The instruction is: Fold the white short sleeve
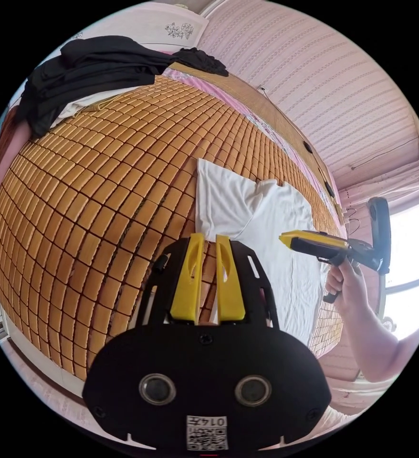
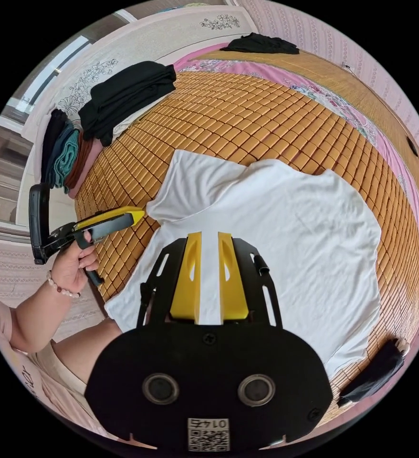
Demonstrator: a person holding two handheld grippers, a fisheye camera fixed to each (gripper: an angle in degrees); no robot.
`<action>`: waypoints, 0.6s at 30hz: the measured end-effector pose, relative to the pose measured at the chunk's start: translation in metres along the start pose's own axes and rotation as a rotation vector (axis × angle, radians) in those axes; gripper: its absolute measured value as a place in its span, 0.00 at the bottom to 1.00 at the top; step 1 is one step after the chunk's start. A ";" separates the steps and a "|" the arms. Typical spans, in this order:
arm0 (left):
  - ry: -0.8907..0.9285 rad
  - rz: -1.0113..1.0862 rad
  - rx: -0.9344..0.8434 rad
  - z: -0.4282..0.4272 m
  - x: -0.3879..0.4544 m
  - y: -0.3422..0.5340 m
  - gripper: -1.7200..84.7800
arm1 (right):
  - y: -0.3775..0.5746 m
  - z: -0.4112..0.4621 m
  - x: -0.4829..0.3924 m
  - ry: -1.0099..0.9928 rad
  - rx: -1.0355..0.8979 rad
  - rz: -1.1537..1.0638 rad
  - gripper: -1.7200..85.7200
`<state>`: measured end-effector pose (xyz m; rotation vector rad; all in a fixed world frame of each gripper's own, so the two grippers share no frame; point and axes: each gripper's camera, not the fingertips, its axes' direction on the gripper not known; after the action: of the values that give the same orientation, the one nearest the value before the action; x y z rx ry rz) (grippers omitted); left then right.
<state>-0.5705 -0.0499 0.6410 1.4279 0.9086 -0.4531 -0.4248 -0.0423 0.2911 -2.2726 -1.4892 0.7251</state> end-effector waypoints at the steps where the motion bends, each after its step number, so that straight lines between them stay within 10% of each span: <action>1: 0.003 0.001 0.005 -0.001 0.001 0.000 0.08 | -0.009 0.001 -0.006 0.004 0.011 -0.020 0.09; 18: -0.027 -0.006 -0.006 0.021 0.000 0.001 0.03 | -0.154 0.054 -0.098 0.143 -0.004 -0.248 0.03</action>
<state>-0.5649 -0.0699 0.6396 1.4108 0.8919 -0.4722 -0.6032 -0.0704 0.3508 -2.0440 -1.6637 0.4783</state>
